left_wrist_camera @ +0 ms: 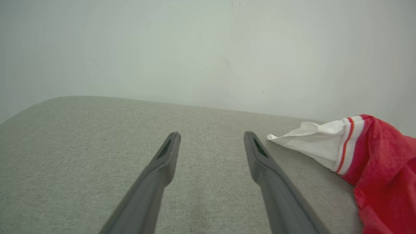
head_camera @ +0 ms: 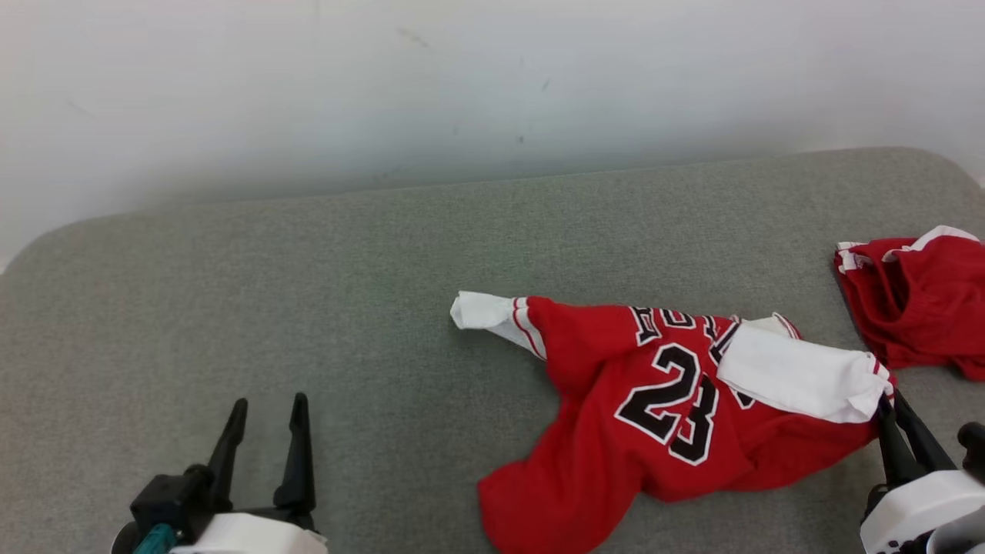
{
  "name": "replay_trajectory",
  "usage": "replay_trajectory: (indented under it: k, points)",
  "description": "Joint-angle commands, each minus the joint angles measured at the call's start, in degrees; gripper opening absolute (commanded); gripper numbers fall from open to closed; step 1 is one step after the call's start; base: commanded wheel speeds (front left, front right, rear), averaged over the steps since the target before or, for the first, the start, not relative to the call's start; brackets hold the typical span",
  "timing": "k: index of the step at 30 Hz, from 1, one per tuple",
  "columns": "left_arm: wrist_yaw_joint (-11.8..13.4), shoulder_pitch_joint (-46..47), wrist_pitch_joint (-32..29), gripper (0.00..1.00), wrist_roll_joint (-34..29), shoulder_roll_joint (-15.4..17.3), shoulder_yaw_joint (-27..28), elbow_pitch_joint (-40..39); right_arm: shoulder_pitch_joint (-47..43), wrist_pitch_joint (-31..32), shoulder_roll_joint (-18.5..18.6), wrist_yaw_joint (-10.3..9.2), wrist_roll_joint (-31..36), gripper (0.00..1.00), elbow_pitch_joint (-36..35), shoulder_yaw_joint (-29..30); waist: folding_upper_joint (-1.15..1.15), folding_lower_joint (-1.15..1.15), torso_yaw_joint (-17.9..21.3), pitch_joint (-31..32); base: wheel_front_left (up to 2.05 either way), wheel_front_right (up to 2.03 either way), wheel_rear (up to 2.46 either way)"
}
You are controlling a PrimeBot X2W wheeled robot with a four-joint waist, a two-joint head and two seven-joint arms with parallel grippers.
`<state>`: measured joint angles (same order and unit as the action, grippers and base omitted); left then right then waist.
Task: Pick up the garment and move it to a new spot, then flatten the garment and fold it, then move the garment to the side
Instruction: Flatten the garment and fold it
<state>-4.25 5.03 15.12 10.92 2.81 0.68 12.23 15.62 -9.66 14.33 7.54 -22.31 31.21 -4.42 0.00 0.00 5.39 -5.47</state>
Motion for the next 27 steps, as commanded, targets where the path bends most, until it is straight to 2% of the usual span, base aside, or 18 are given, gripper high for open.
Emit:
replay_trajectory:
  k: [1, 3, 4, 5, 6, 8, 12, 18, 20, 24, 27]
  points:
    - [-0.19, 0.65, 0.02, 1.0, -0.51, 0.19, 0.05, 0.08, -1.11, -0.04, -0.54, -0.11, 0.94, 0.0, -0.3, 0.74, 0.0, 0.0, 0.31, -0.19, 0.0, 0.0, 0.0]
    - [-0.23, 0.6, 0.02, 1.0, -0.42, 0.2, -0.17, 0.27, -2.42, 1.24, -1.46, -0.11, 1.78, 0.0, -0.17, 1.97, 0.0, 0.0, 0.47, -0.12, 0.0, 0.0, 0.0]
    - [-0.23, 0.63, 0.02, 1.0, -0.33, 0.2, -0.3, 0.35, -2.91, 2.0, -1.69, -0.11, 2.37, 0.19, -0.02, 2.45, 0.0, 0.0, 0.5, -0.05, 0.0, 0.0, 0.0]
    - [-0.2, 0.7, 0.02, 1.0, -0.23, 0.19, -0.41, 0.42, -3.2, 2.73, -1.96, -0.11, 2.92, 0.53, -0.01, 2.9, 0.0, 0.0, 0.49, 0.03, 0.0, 0.0, 0.0]
    - [-0.13, 0.75, 0.02, 1.0, -0.15, 0.19, -0.5, 0.51, -3.47, 3.38, -2.39, -0.11, 3.32, 1.0, -0.25, 3.04, 0.0, 0.0, 0.48, 0.13, 0.0, 0.0, 0.0]
    - [-0.03, 0.73, 0.02, 1.0, 0.12, 0.19, -0.7, 0.74, -3.99, 4.25, -3.09, -0.11, 3.74, 1.0, -1.12, 3.37, 0.0, 0.0, 0.43, 0.45, 0.0, 0.0, 0.0]
    - [0.12, 0.2, 0.02, 1.0, 0.25, 0.19, -0.84, 1.05, -5.1, 5.21, -2.24, -0.11, 4.09, 1.0, -4.27, 4.78, 0.0, 0.0, -0.09, 1.42, 0.0, 0.0, 0.0]
    - [0.08, -0.57, 0.02, 1.0, 0.21, 0.19, -0.7, 1.35, -7.95, 6.7, -2.48, -0.11, 5.35, 1.0, -13.72, 7.78, 0.0, 0.0, -0.83, 2.94, 0.0, 0.0, 0.0]
    - [0.13, -0.61, 0.02, 1.0, 0.36, 0.19, -0.89, 1.53, -8.87, 7.98, -3.75, -0.11, 6.44, 1.0, -17.53, 7.77, 0.0, 0.0, -1.04, 3.45, 0.0, 0.0, 0.0]
    - [0.39, -0.47, 0.02, 1.0, 0.64, 0.19, -1.59, 1.33, -8.93, 10.3, -4.34, -0.12, 6.15, 1.0, -23.24, 5.22, 0.0, 0.0, -1.98, 3.77, 0.0, 0.0, 0.0]
    - [0.14, -0.03, 0.02, 1.0, 0.76, 0.18, -2.08, 1.52, -6.64, 12.61, -3.29, -0.12, 5.66, 1.0, -24.4, 0.73, 0.0, 0.0, -3.21, 3.47, 0.0, 0.0, 0.0]
